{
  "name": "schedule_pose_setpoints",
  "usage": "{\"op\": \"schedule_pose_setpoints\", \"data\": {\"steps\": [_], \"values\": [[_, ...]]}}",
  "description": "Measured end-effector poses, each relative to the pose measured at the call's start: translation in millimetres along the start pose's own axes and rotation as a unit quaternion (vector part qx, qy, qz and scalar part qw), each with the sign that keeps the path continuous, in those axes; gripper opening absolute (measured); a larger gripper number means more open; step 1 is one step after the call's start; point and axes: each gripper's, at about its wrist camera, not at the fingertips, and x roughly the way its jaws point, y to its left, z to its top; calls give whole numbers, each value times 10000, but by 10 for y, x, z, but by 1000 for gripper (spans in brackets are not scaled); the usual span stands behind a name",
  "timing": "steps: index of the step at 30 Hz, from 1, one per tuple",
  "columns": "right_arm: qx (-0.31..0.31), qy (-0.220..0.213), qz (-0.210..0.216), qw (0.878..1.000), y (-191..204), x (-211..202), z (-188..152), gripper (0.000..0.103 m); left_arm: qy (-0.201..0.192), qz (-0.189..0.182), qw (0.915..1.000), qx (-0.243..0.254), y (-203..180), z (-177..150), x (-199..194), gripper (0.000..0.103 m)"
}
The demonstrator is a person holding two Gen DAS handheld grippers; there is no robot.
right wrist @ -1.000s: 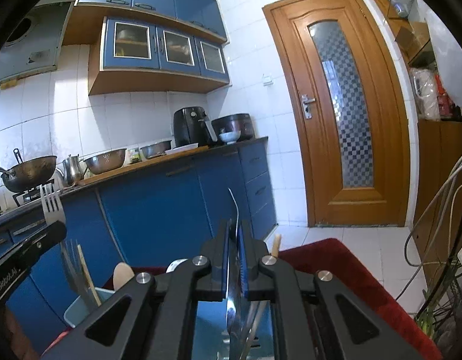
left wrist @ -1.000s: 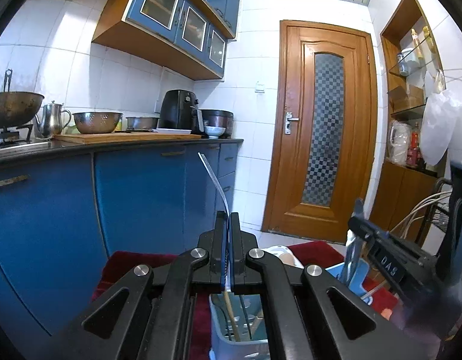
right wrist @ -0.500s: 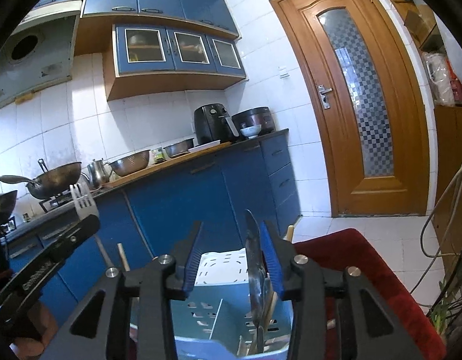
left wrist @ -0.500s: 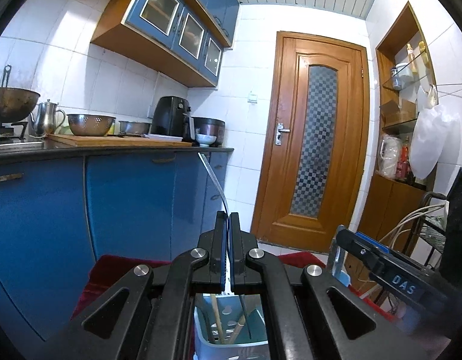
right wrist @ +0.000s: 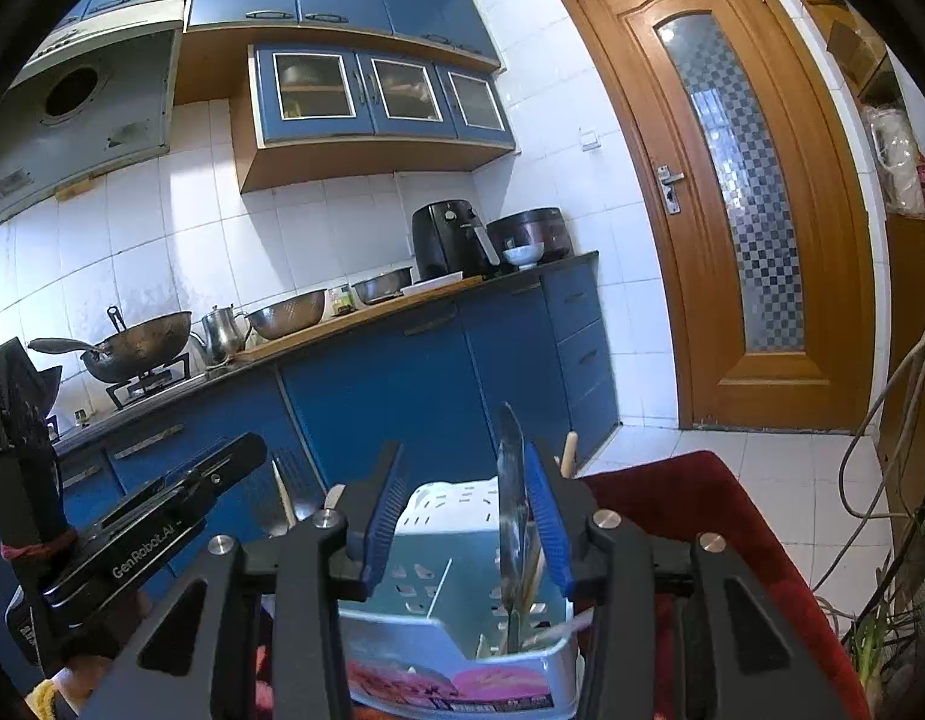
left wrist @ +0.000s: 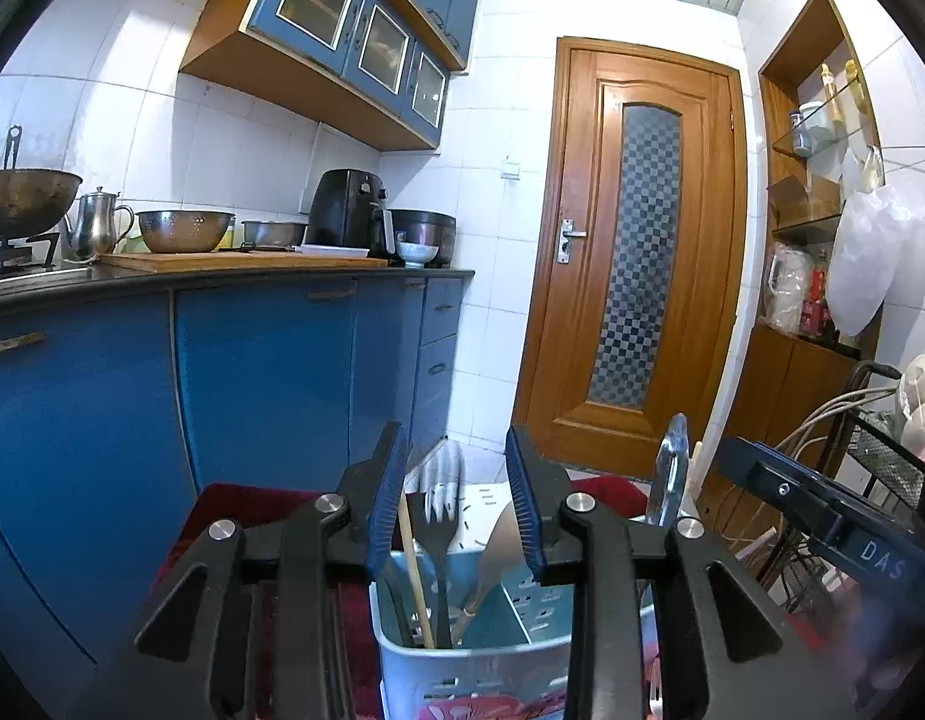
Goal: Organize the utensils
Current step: 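Open the left tool to drop the fork in while the right tool releases the knife into the holder, then move both tools back toward the remaining forks on the blanket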
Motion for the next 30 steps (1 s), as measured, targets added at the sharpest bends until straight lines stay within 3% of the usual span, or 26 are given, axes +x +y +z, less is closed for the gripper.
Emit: {"op": "schedule_pose_setpoints", "data": {"steps": [17, 30], "values": [[466, 558, -19, 9974, -67, -359, -118, 44, 418, 80, 9991, -3, -36, -42, -458, 34], [656, 1006, -167, 9926, -97, -651, -382, 44, 950, 7, 9955, 34, -129, -316, -847, 34]]}}
